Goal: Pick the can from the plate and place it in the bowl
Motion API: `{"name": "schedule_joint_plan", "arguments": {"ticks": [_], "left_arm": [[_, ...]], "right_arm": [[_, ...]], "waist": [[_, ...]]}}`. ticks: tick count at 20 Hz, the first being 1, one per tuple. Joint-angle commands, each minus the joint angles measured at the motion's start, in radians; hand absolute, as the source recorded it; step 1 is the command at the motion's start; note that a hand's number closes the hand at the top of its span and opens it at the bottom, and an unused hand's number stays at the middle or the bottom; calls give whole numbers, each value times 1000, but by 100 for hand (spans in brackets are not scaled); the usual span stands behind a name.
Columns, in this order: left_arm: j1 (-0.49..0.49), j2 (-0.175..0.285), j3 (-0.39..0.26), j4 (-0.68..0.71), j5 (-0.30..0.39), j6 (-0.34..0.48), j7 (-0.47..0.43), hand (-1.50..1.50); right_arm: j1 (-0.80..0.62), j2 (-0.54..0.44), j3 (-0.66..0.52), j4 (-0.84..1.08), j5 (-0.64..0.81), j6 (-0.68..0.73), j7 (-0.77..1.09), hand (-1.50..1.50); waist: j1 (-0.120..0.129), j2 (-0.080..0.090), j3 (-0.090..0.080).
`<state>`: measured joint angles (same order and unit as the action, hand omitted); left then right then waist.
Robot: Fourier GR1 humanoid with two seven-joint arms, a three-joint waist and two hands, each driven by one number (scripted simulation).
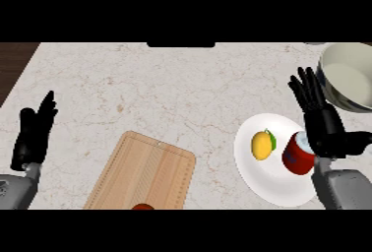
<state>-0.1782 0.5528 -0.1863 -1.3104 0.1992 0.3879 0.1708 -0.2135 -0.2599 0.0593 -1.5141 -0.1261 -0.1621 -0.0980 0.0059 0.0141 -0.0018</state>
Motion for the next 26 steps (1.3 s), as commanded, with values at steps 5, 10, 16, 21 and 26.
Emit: {"name": "schedule_joint_plan", "arguments": {"ticks": [5, 10, 16, 21, 26], "left_arm": [[-41, -149, -60, -146, 37, -50, -121, 0], [-20, -203, -87, -167, 57, -60, -137, 0], [-8, -220, -83, -181, 69, -118, -149, 0], [13, -238, -102, -241, 17, -73, -108, 0], [36, -255, -108, -247, -1, -86, -138, 0]], "right_arm": [[77, -93, 178, 65, 94, 116, 328, 150], [157, -93, 73, -18, 336, -274, 273, -150], [284, -19, 171, -337, 455, -371, 295, -150], [274, -151, 133, -494, 625, -286, 580, -150], [139, -216, 73, -550, 647, -92, 911, -150]], "waist": [[-5, -19, -4], [-57, -29, 0], [-21, -18, 0], [-14, -18, 0], [-3, -16, 0]]}}
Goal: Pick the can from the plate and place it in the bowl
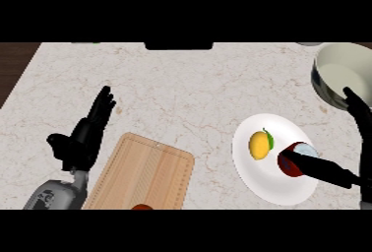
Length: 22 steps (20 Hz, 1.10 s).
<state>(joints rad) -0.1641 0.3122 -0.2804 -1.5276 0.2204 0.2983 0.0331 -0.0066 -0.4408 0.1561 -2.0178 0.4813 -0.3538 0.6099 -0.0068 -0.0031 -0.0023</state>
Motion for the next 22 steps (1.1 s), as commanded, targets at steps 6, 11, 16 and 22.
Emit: {"name": "schedule_joint_plan", "arguments": {"ticks": [6, 11, 16, 22], "left_arm": [[23, -14, 24, 20, -2, -45, -39, 0], [-6, -33, 20, -11, -27, -25, 35, 0], [43, -66, -9, -24, -77, -5, -3, 0], [39, -100, 29, -23, -115, -8, 19, 0]], "right_arm": [[-261, -43, -60, 35, -102, 292, 447, -150], [-215, -36, -44, 60, -137, 370, 517, -150], [-199, 4, -5, 142, -132, 388, 513, -150], [-144, 39, -21, 8, -143, 423, 546, -150]], "waist": [[20, 4, 1], [9, 2, 2], [13, 3, 2], [7, 2, 2]]}}
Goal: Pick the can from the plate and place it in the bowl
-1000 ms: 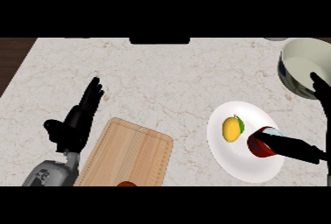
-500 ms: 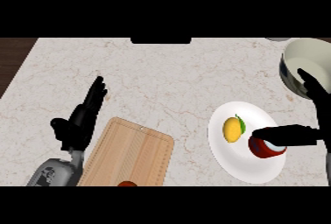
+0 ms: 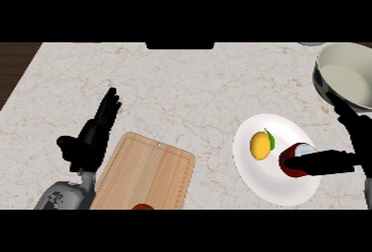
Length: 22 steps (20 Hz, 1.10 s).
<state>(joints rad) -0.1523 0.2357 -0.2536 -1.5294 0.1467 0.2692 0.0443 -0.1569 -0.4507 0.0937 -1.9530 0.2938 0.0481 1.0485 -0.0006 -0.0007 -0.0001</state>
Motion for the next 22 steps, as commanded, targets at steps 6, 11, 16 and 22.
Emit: {"name": "schedule_joint_plan", "arguments": {"ticks": [6, 11, 16, 22], "left_arm": [[-41, -67, 36, -2, -73, -14, 62, 0], [29, -38, 85, 6, -59, -105, -18, 0], [-56, -86, 92, 63, -102, -61, 23, 0], [-83, -100, 127, 39, -123, -94, 72, 0]], "right_arm": [[99, 74, -91, -29, -33, 58, -92, -150], [69, 129, -128, -9, -28, 40, -123, -150], [244, 237, -36, -79, 58, -40, -193, -150], [205, 258, -103, 9, 21, -2, -235, -150]], "waist": [[-3, 0, 0], [1, 1, 0], [-8, 1, 0], [-3, 1, 0]]}}
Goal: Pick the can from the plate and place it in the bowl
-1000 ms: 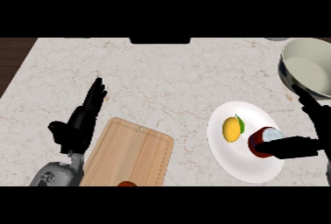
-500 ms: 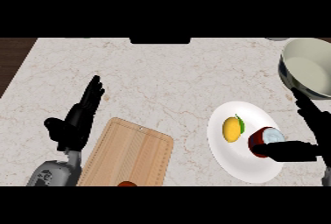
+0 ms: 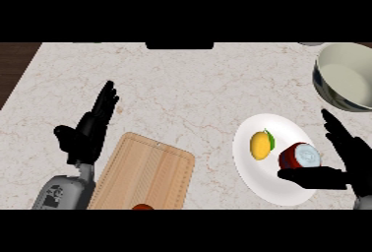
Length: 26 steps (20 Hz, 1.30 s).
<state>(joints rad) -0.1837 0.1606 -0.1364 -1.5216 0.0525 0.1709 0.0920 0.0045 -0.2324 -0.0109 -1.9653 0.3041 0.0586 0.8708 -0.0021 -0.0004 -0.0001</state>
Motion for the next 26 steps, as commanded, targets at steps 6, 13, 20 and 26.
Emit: {"name": "schedule_joint_plan", "arguments": {"ticks": [6, 13, 20, 26], "left_arm": [[58, -22, 39, -5, -15, -46, -35, 0], [44, -22, 60, -28, -30, -75, -8, 0], [55, -59, 49, -54, -44, -80, 9, 0], [50, -80, 41, -27, -91, -53, 0, 0]], "right_arm": [[47, 63, -33, 181, 38, -44, -228, -150], [32, 14, -54, 177, 104, 3, -148, -150], [1, 9, -28, 320, 177, 28, -210, -150], [39, 23, 35, 385, 174, 56, -376, 150]], "waist": [[2, 1, 0], [1, 0, 0], [3, 0, 0], [3, 1, 1]]}}
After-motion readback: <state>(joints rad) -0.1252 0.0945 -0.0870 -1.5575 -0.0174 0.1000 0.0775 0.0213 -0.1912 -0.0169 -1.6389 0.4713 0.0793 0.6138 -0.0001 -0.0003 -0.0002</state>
